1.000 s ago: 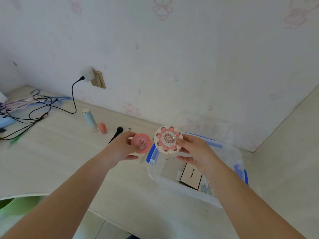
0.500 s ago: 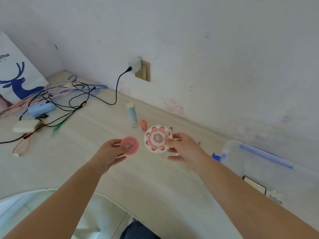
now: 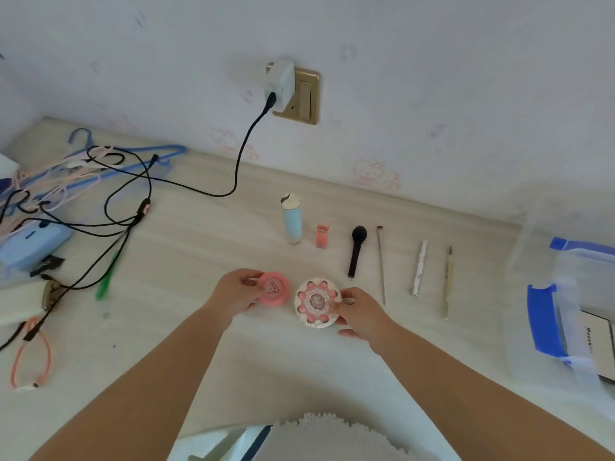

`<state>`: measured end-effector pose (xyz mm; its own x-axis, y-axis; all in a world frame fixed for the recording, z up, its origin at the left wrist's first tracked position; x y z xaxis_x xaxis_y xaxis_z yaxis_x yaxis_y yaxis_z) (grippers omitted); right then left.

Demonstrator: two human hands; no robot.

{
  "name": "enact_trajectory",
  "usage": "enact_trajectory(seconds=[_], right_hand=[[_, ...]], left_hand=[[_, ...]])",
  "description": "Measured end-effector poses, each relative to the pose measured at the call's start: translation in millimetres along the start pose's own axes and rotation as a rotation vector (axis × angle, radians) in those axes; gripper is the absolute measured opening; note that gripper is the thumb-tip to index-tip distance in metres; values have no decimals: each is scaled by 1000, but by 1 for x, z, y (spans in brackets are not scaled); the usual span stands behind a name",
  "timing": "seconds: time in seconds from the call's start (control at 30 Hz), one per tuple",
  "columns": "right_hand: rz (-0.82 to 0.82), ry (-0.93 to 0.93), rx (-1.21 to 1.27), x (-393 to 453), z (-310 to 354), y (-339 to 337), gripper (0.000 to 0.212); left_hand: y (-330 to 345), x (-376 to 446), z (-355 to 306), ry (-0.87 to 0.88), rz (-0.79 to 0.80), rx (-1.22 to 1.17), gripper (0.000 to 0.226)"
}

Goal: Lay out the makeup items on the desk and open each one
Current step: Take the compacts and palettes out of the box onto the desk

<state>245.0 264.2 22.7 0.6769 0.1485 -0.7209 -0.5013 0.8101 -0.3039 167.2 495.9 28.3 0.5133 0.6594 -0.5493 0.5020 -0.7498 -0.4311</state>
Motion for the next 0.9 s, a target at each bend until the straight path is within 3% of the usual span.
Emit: enact_trajectory(seconds=[0.2,0.37,0.53,0.9], right_hand=[[-85,-28,-36,11,4,6,22],[-183,-114,-171,18,8,4,25],[-232,-201,-244,16,16,6,26],[-270,-217,-291,22,15,3,25]], left_hand=[[3,17,-18,201,53,203,25],[16,15,-23,292,112,251,67],[15,10,-29,494,-20,418,69],[9,16,-15,397,-65,493,79]])
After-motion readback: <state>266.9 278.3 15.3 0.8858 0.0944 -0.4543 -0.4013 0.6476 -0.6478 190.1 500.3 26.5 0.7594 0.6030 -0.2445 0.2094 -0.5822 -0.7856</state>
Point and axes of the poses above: each hand's wrist, its own x-axis towards the middle knuckle, its own y-axis out of the palm, z = x × y, the point moved 10 cm from there along x, towards the middle knuckle, and after that the axes turned 11 degrees about -z, right-handed, at the moved point
